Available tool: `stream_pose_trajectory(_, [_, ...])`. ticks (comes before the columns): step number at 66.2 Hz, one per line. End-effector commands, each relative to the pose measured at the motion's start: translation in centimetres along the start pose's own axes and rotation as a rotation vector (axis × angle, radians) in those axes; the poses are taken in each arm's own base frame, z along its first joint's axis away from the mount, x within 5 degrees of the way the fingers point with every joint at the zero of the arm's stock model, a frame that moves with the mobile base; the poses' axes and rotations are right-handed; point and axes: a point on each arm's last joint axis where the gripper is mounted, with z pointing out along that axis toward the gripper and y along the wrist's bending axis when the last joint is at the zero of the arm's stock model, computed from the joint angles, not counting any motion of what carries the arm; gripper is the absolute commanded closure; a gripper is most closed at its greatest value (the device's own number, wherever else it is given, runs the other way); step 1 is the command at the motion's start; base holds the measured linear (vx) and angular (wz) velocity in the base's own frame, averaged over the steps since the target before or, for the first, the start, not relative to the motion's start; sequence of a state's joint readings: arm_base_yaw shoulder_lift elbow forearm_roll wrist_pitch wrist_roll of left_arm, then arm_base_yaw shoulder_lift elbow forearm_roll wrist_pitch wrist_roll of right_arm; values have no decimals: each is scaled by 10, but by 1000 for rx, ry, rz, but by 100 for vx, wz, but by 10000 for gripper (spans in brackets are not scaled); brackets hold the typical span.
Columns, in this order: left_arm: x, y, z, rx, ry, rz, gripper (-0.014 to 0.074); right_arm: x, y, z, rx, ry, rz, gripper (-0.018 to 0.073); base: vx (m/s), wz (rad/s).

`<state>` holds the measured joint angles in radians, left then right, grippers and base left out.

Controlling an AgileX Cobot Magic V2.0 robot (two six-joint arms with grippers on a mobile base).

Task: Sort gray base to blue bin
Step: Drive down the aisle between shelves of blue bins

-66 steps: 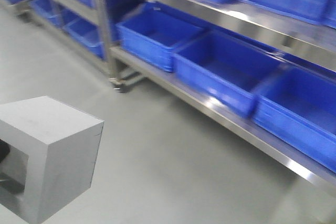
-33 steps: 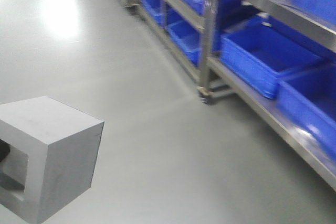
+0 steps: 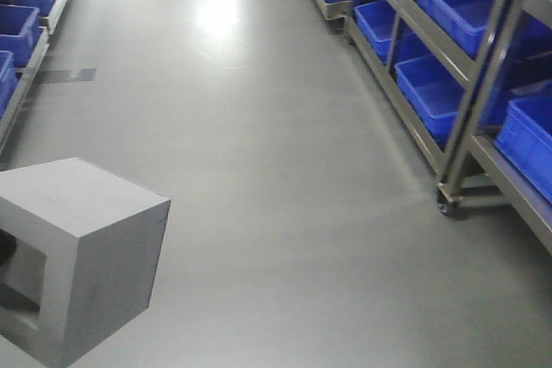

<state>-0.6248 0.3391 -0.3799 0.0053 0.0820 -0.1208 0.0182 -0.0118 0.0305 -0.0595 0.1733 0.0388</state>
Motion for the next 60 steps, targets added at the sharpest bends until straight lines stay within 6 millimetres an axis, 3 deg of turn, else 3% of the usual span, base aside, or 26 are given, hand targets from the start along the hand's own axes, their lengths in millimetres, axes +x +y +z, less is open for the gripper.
stream_pose_trajectory(1, [-19,-3,-1,23,-132,-16,602,-3,0,0,3,-72,-11,568,30,31])
stream_pose_trajectory(60, [-19,-3,-1,23,-132,-16,602,-3,0,0,3,-72,-11,568,40,8])
